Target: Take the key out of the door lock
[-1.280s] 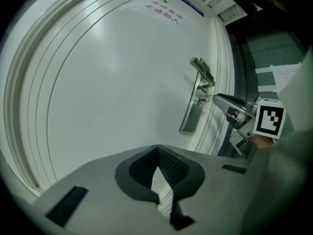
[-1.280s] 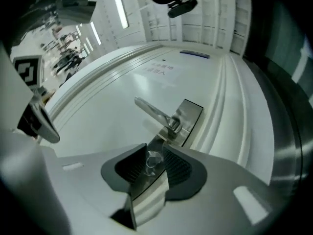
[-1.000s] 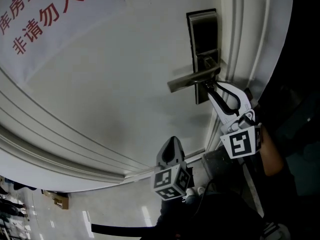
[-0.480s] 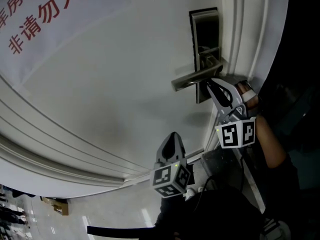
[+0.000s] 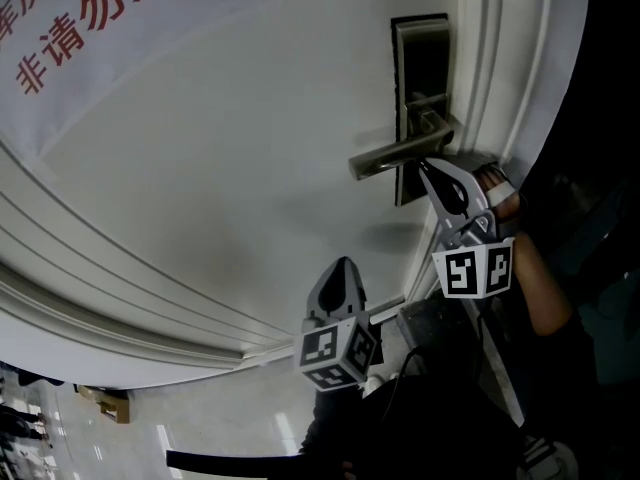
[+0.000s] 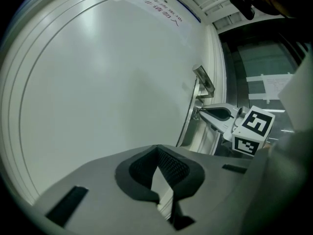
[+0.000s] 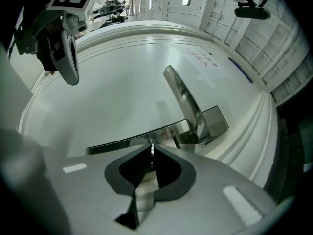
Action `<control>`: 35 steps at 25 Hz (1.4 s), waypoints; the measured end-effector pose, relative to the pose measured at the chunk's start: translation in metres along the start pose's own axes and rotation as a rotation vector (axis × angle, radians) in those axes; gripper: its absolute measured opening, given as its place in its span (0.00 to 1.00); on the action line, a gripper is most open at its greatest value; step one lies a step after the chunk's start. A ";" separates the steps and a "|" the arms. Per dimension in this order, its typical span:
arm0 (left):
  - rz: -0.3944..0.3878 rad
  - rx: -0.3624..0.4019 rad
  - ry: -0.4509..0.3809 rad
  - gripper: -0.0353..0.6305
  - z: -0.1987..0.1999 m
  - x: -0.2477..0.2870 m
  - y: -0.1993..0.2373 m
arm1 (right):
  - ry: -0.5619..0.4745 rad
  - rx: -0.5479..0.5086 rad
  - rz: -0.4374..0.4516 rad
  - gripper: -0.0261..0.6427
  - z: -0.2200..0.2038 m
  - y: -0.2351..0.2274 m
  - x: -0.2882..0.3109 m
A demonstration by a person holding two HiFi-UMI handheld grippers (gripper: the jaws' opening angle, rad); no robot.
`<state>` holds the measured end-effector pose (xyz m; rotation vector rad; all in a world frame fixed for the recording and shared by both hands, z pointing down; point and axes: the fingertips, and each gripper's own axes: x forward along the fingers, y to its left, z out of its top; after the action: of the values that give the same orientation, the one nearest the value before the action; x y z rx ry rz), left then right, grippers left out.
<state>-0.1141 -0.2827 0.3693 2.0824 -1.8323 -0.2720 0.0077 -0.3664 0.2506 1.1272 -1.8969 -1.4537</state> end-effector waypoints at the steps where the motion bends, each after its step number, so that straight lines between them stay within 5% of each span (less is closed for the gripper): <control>1: -0.002 -0.002 0.003 0.05 0.000 0.000 -0.001 | 0.002 -0.005 0.002 0.06 0.000 0.000 0.000; 20: 0.004 -0.005 -0.005 0.05 -0.002 -0.007 0.000 | 0.028 -0.254 0.037 0.06 -0.002 0.005 -0.001; 35: -0.038 0.041 0.095 0.05 -0.013 0.003 -0.013 | 0.060 -0.362 0.056 0.06 -0.002 0.006 -0.001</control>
<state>-0.0972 -0.2824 0.3767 2.1214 -1.7589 -0.1429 0.0084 -0.3659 0.2575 0.9268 -1.5312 -1.6301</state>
